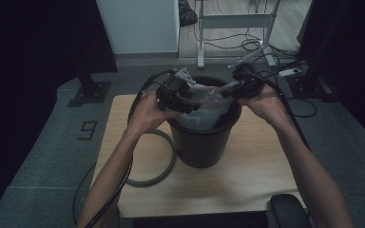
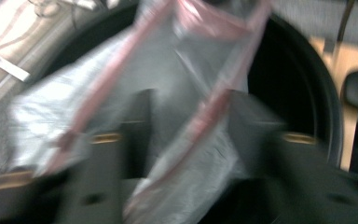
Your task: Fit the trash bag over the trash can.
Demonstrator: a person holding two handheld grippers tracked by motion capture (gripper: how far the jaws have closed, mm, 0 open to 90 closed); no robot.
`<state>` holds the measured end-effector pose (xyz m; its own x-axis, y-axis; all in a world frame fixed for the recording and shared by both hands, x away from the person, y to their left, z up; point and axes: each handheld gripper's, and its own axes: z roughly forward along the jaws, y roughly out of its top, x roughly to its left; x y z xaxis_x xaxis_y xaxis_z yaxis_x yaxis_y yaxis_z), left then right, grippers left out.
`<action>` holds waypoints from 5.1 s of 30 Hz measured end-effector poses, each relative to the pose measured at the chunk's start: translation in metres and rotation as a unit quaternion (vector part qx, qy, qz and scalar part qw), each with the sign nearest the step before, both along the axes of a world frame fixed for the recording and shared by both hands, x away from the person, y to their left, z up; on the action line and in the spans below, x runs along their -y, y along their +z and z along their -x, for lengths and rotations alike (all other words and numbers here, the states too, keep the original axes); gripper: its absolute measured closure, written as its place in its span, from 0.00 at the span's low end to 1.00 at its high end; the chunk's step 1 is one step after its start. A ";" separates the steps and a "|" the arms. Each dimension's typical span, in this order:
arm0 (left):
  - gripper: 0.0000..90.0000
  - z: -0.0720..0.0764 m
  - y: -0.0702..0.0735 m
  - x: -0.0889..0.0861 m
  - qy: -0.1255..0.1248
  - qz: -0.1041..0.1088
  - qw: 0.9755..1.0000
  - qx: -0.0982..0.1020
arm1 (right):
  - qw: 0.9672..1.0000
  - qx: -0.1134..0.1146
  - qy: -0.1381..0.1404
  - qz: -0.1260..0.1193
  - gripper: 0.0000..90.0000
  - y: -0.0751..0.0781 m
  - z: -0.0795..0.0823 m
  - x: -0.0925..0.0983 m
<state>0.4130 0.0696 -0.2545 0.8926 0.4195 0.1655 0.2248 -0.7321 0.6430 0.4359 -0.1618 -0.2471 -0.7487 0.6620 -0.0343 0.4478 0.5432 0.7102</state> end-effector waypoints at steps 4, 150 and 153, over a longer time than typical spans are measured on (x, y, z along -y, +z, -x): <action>0.98 0.006 -0.008 -0.002 -0.013 -0.024 1.000 0.004 | 1.000 0.000 -0.012 0.005 0.99 -0.002 -0.003 0.006; 0.57 -0.079 -0.045 -0.111 0.186 0.024 0.980 -0.061 | 0.996 -0.029 -0.077 -0.012 0.71 -0.054 -0.070 0.076; 0.54 -0.069 -0.035 -0.119 0.179 0.028 0.982 -0.052 | 0.997 -0.022 -0.069 -0.023 0.64 -0.044 -0.062 0.082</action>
